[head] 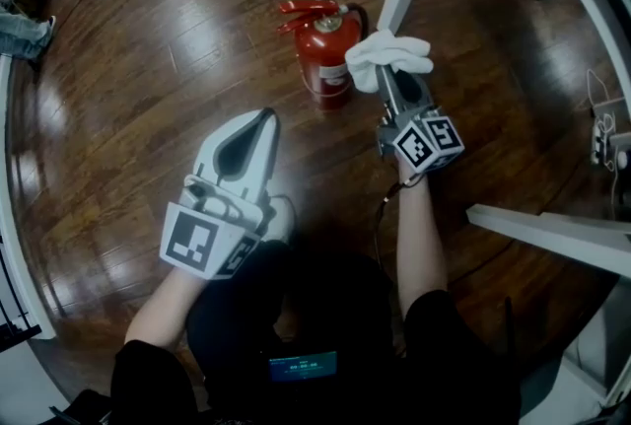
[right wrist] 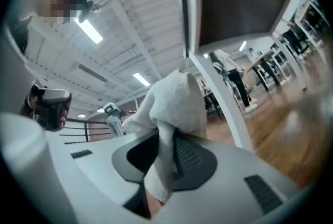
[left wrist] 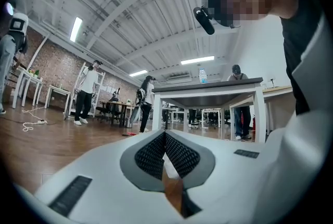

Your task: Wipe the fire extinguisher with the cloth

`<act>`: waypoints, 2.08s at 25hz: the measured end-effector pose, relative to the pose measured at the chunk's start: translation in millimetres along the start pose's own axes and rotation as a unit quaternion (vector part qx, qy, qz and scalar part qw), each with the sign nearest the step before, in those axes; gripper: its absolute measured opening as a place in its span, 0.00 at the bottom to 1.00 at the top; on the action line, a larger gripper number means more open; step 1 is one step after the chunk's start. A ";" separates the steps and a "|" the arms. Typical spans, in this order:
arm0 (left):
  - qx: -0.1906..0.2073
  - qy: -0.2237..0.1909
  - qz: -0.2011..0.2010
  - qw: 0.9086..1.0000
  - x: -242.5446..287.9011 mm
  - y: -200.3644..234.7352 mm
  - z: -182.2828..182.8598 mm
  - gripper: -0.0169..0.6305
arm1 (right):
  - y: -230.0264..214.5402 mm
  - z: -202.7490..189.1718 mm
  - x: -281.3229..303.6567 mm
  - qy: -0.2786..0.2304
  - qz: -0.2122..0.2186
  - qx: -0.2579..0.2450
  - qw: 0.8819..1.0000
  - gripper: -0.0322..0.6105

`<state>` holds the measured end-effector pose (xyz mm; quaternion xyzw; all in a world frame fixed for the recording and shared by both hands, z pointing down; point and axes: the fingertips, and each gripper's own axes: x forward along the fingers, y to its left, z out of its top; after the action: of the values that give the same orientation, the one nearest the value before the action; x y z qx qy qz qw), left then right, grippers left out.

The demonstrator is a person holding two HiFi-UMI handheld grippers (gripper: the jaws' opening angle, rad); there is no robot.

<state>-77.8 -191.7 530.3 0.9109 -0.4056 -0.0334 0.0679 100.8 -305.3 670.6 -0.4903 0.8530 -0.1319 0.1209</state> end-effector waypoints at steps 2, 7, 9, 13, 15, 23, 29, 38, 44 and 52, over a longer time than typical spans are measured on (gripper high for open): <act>-0.004 -0.003 0.006 1.000 1.3 3.6 1.0 0.03 | 30.7 20.1 8.9 0.005 0.015 -0.063 0.998 0.18; -0.006 -0.007 0.010 1.000 5.0 2.8 4.4 0.03 | 52.5 -16.6 37.2 0.059 0.011 -0.118 0.991 0.18; -0.006 -0.001 0.011 1.000 4.6 4.8 0.5 0.03 | 46.0 -44.8 35.8 0.077 0.002 -0.115 0.990 0.18; -0.014 -0.004 0.022 1.000 0.0 10.6 0.4 0.03 | 12.8 -146.0 30.0 0.162 -0.018 -0.069 0.984 0.18; -0.005 -0.005 0.019 1.000 -0.1 7.9 2.0 0.03 | -13.3 -193.3 27.1 0.204 -0.042 -0.033 0.977 0.18; 0.000 -0.010 0.020 1.000 -5.4 7.6 5.5 0.03 | 2.1 -151.5 10.2 0.156 -0.024 0.009 0.987 0.18; -0.005 -0.025 0.029 0.999 -5.9 9.3 13.8 0.03 | 82.3 -35.9 14.4 0.033 0.046 0.051 0.997 0.18; 0.000 -0.027 0.028 0.999 -6.2 3.5 16.8 0.03 | 86.9 -65.4 65.4 0.058 -0.026 0.092 0.994 0.18; -0.002 -0.031 0.032 0.999 -9.4 9.7 17.5 0.03 | 53.2 -167.3 63.2 0.153 -0.079 0.125 0.977 0.18; -0.003 -0.033 0.017 0.999 -10.3 5.2 16.4 0.03 | 23.2 -232.5 42.5 0.219 -0.092 0.141 0.961 0.18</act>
<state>-90.4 -189.0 515.0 0.9022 -0.4228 -0.0631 0.0577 -16.7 -306.3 877.0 -0.5035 0.7827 -0.3657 -0.0136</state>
